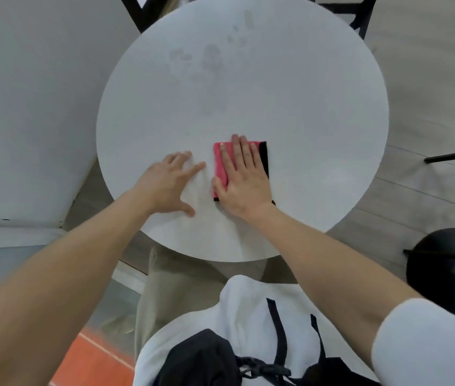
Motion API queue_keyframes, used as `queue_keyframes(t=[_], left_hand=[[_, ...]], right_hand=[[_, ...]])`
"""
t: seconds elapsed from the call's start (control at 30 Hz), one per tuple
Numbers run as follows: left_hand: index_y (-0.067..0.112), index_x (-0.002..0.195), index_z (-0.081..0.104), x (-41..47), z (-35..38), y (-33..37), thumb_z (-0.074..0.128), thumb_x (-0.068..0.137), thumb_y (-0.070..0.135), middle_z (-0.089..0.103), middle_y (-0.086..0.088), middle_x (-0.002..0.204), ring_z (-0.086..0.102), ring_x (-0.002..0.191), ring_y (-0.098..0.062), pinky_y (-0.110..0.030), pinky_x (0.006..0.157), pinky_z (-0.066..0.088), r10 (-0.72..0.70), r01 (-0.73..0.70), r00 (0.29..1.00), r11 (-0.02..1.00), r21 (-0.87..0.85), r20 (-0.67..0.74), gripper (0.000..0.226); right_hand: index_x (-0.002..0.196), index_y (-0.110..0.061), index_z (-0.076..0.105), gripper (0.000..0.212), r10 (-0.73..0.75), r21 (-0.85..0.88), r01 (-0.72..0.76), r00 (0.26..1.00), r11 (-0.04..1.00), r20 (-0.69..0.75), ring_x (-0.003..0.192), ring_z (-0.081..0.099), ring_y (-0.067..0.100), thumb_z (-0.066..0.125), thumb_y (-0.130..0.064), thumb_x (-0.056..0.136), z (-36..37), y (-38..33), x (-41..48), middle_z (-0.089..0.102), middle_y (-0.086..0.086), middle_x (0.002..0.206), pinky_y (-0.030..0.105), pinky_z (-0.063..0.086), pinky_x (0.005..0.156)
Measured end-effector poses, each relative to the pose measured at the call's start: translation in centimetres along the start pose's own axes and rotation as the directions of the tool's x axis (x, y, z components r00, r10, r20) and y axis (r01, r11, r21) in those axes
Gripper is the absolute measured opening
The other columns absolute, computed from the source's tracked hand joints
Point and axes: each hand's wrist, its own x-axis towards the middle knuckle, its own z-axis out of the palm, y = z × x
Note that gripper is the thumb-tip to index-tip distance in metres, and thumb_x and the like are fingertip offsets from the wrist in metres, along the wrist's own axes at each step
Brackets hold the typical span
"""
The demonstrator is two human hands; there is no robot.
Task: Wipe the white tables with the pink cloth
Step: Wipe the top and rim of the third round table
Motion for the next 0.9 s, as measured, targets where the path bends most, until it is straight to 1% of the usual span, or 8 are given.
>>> queue_keyframes(t=[0.1,0.2,0.27,0.37,0.5,0.63,0.77,0.9], left_hand=[[0.027,0.135,0.066,0.4,-0.8,-3.4,0.081,0.089,0.058,0.056,0.004,0.150,0.057,0.136,-0.026,-0.048,0.103,0.054,0.079,-0.099,0.986,0.986,-0.133,-0.147,0.057],[0.023,0.114,0.077,2.7,-1.7,-9.0,0.080,0.095,0.042,0.065,0.002,0.134,0.064,0.122,-0.028,-0.050,0.096,0.056,0.122,-0.149,0.955,0.985,-0.084,-0.270,0.027],[0.025,0.137,0.069,4.9,-2.5,-12.5,0.087,0.088,0.045,0.057,-0.005,0.147,0.056,0.136,-0.034,-0.057,0.107,0.051,0.124,-0.136,0.961,0.990,-0.030,-0.245,0.056],[0.031,0.168,0.030,7.9,-4.1,-16.8,0.094,0.072,0.063,0.029,-0.010,0.172,0.031,0.158,-0.037,-0.060,0.124,0.034,0.116,-0.114,0.988,0.993,0.025,-0.105,0.119],[0.033,0.171,-0.005,11.7,-5.5,-20.9,0.094,0.060,0.075,0.003,-0.015,0.180,0.003,0.168,-0.036,-0.061,0.131,0.022,0.157,-0.155,0.987,0.985,0.070,-0.024,0.155],[0.021,0.170,-0.015,13.5,-5.1,-21.8,0.096,0.045,0.080,0.000,-0.023,0.179,-0.001,0.167,-0.040,-0.063,0.132,0.018,0.119,-0.118,0.993,0.993,0.028,-0.011,0.177],[0.009,0.171,-0.007,13.5,-4.4,-22.9,0.081,0.047,0.095,-0.006,-0.021,0.180,-0.005,0.168,-0.038,-0.060,0.132,0.021,0.110,-0.110,0.994,0.994,0.028,-0.008,0.175],[0.008,0.171,-0.008,13.8,-4.4,-22.6,0.079,0.049,0.097,-0.010,-0.019,0.180,-0.007,0.168,-0.036,-0.057,0.134,0.019,0.124,-0.124,0.992,0.992,0.040,0.008,0.174]], right_hand=[[0.175,-0.021,0.015,0.084,-0.091,-0.005,0.091,0.996,0.996,-0.024,0.169,-0.001,0.025,0.036,-0.065,0.106,-0.2,2.8,1.2,0.001,0.010,0.182,0.049,0.003,0.137],[0.174,-0.024,0.021,0.083,0.026,-0.031,-0.028,0.996,0.999,-0.082,0.169,0.004,0.022,0.040,-0.067,0.105,-1.8,7.0,4.1,0.009,0.007,0.182,0.047,0.005,0.137],[0.174,-0.024,0.018,0.084,0.191,-0.021,-0.194,0.976,0.981,-0.100,0.169,0.004,0.023,0.037,-0.068,0.104,-2.8,8.4,6.1,0.007,0.007,0.183,0.047,0.003,0.137],[0.175,-0.023,0.016,0.084,0.385,-0.021,-0.389,0.916,0.921,-0.112,0.169,0.003,0.025,0.034,-0.067,0.105,-3.1,8.4,8.3,0.007,0.009,0.182,0.046,0.002,0.137],[0.174,-0.022,0.016,0.080,0.575,-0.027,-0.587,0.800,0.809,-0.172,0.169,0.005,0.027,0.034,-0.061,0.106,-2.6,6.7,8.9,0.009,0.009,0.182,0.047,0.003,0.137],[0.173,-0.016,0.021,0.078,0.773,0.083,-0.790,0.565,0.608,-0.288,0.168,0.011,0.034,0.034,-0.054,0.107,-0.1,-5.0,11.8,0.015,0.018,0.180,0.054,0.009,0.135],[0.174,-0.017,0.019,0.075,0.549,0.101,-0.540,0.812,0.836,-0.199,0.169,0.004,0.030,0.041,-0.047,0.109,3.5,-19.7,16.3,0.008,0.015,0.181,0.052,0.008,0.136],[0.171,-0.022,0.032,0.073,0.291,0.033,-0.291,0.933,0.956,-0.209,0.168,0.012,0.027,0.052,-0.048,0.106,3.4,-16.1,15.1,0.020,0.010,0.180,0.052,0.015,0.135]])
